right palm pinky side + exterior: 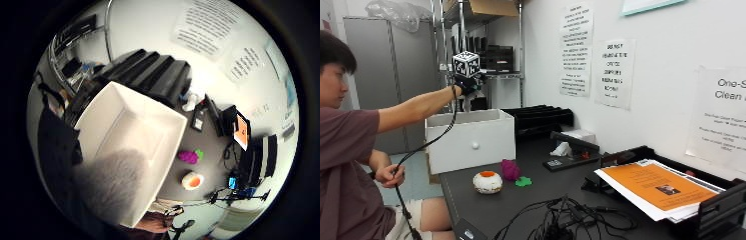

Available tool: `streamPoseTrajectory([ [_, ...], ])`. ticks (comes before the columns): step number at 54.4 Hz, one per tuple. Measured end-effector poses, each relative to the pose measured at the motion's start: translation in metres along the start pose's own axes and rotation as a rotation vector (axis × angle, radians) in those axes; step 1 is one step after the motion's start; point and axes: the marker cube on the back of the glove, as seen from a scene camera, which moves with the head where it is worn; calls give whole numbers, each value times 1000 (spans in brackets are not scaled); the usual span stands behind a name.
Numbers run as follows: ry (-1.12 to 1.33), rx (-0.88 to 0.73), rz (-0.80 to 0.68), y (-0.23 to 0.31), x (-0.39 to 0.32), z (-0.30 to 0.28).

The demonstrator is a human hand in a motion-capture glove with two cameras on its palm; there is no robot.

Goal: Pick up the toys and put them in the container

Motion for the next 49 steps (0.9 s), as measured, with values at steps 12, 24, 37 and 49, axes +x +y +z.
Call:
streamPoseTrajectory([
  [12, 24, -126, -17, 2, -4, 75],
  [24, -4, -339, 38, 7, 4, 105],
  [37, 48, -438, 156, 6, 17, 86],
  [49, 82, -400, 125, 4, 16, 36],
])
